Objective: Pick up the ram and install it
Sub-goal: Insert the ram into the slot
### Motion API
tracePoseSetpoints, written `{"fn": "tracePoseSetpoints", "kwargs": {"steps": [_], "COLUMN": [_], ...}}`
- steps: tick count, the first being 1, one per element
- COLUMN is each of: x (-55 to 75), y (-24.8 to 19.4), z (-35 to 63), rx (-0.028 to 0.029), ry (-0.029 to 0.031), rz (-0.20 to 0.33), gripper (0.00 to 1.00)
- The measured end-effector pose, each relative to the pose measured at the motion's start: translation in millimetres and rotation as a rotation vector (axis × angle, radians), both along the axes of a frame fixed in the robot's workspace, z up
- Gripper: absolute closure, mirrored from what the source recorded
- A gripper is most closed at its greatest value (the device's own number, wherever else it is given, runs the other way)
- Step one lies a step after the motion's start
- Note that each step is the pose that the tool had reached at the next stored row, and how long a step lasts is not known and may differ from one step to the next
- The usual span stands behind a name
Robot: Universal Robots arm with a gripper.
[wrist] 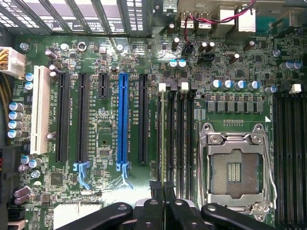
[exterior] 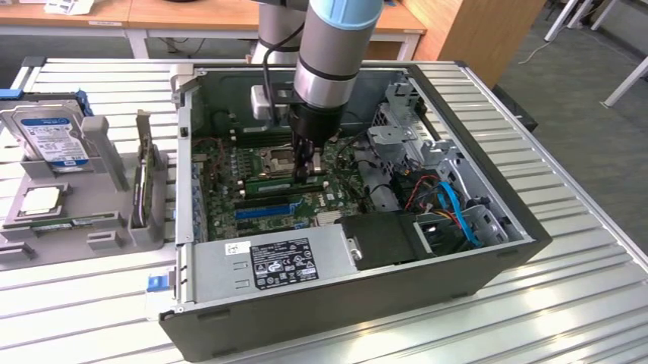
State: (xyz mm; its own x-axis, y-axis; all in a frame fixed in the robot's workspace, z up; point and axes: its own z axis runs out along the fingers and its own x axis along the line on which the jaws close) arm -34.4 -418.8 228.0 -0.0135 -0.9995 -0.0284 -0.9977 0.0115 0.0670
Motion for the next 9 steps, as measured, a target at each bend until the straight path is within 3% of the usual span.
{"fn": "tracePoseSetpoints", "kwargs": {"steps": [9], "x": [0.0], "y": [-0.1], "z": [7.1], "rx": [-0.0002], "ry": [0.0001], "rz": [0.000], "gripper": [0.89]}}
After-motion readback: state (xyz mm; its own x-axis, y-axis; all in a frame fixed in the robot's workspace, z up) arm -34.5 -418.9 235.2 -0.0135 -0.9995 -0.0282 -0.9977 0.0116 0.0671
